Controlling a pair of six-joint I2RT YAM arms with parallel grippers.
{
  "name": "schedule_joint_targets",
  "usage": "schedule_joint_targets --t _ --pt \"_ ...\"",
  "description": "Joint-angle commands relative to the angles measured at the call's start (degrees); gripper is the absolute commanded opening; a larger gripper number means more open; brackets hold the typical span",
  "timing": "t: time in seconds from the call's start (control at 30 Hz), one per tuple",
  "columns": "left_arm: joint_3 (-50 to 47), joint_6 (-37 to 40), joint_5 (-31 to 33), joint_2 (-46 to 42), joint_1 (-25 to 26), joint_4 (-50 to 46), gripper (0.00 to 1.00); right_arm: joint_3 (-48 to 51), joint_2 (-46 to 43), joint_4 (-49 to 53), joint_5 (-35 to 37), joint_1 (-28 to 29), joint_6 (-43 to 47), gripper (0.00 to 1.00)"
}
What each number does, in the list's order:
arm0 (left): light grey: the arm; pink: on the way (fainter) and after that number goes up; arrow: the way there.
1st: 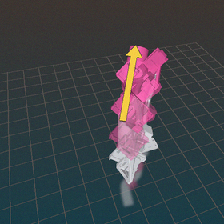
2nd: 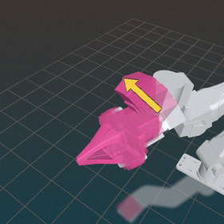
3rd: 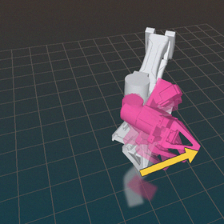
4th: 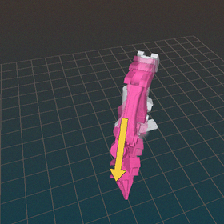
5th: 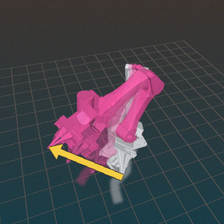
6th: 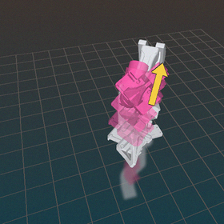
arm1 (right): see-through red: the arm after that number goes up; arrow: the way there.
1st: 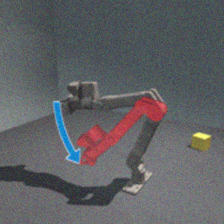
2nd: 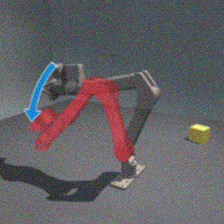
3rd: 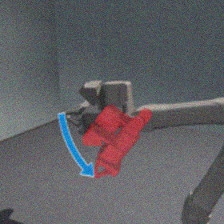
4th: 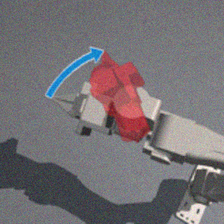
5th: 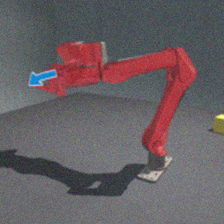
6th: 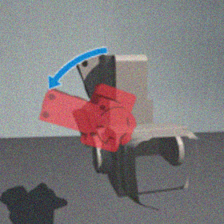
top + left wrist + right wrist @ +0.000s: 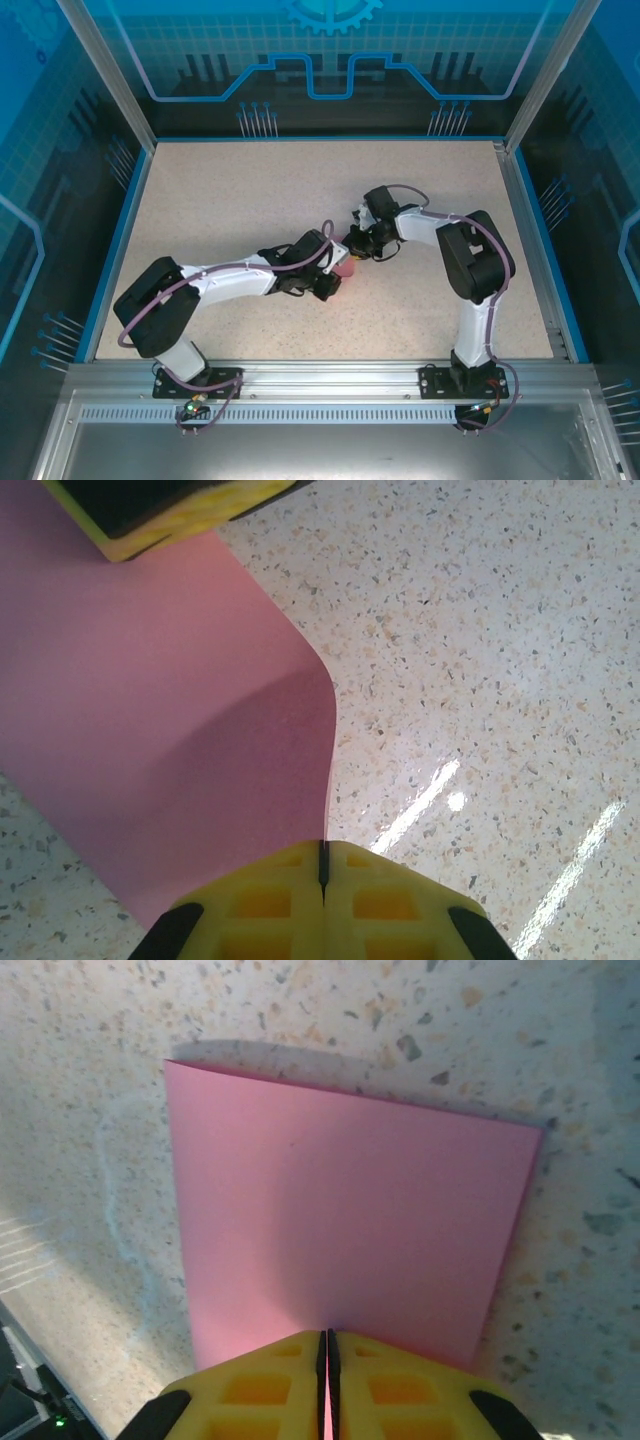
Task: Fold a paper plane with a square sheet of paper (pick it up from the middle)
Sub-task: Third fold the triangle at the center of the table.
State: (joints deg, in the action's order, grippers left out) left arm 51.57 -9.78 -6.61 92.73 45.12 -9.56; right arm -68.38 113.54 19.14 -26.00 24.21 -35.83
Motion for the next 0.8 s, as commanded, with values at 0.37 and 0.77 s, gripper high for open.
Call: schedule_joint_targets --t 0.37,0.77 --pt "0.58 -0.08 -7.01 3.04 -5.52 1.94 0.00 -4.22 2.84 9.08 4.34 1.38 5.26 0.11" --pt "2.73 1.29 -8.06 6.14 -8.82 1.57 0.00 -4.74 3.17 9.52 3.75 1.60 5.40 0.11"
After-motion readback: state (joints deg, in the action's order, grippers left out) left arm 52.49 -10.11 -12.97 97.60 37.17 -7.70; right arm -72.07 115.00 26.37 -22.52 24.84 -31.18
